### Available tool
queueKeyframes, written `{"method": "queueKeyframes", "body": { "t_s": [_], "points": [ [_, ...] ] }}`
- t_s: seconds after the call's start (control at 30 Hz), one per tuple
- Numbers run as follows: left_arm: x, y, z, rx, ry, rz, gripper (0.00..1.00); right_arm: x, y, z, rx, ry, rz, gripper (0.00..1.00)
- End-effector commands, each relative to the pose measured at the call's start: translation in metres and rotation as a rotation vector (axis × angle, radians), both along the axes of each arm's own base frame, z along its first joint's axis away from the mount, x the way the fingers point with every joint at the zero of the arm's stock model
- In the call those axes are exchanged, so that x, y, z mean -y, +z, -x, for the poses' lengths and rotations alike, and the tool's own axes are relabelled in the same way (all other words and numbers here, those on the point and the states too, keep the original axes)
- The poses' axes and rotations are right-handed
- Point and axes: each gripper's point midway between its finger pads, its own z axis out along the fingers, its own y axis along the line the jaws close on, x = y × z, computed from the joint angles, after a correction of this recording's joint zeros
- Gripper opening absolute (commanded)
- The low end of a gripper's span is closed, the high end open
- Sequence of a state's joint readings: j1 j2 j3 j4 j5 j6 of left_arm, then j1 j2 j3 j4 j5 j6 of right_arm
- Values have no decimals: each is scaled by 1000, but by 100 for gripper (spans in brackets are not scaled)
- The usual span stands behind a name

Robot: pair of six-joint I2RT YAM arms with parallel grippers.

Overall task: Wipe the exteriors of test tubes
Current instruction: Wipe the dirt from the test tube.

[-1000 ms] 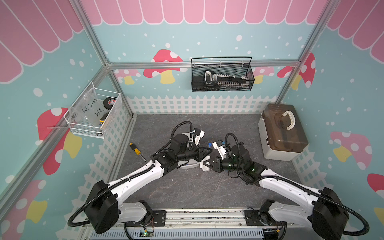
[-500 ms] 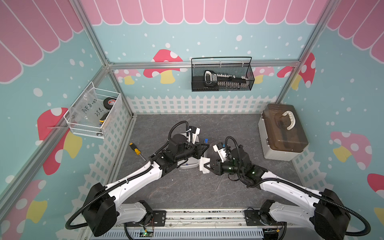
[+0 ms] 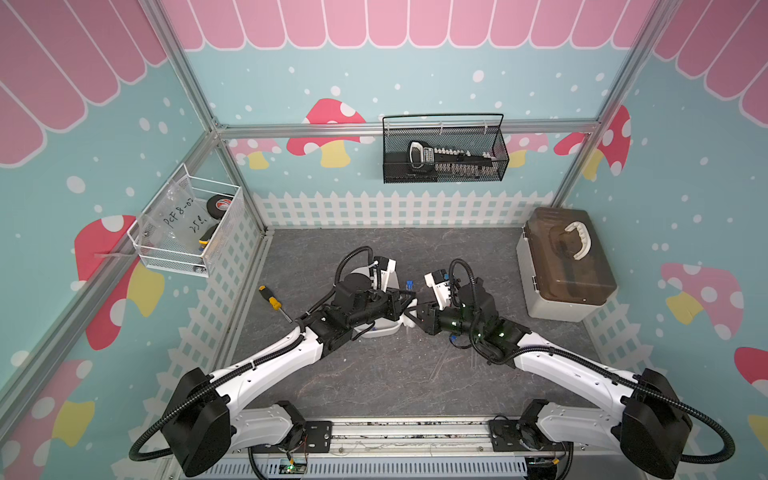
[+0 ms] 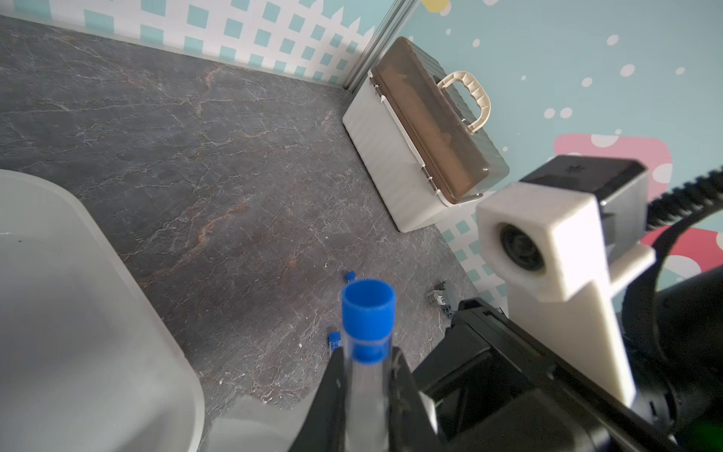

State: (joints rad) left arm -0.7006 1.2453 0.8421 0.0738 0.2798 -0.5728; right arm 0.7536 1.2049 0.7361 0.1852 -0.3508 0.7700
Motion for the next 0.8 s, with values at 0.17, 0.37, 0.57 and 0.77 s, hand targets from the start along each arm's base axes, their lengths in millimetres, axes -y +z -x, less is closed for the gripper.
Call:
{"method": "queueKeyframes", "body": {
  "t_s": [0.17,0.37,0.57,0.77],
  "points": [
    [-8,12,-6,17,53,36,11,-4,-25,17,-73,23,-43,20],
    [-12,10,-10,11,73,43,12,-1,-48,36,-122,17,-36,20],
    [-10,7,-9,-1,64,45,11,0,-39,29,-77,-7,-29,20],
    [-11,4,-7,-15,61,52,11,-10,-12,5,0,-10,-20,20]
  ]
}}
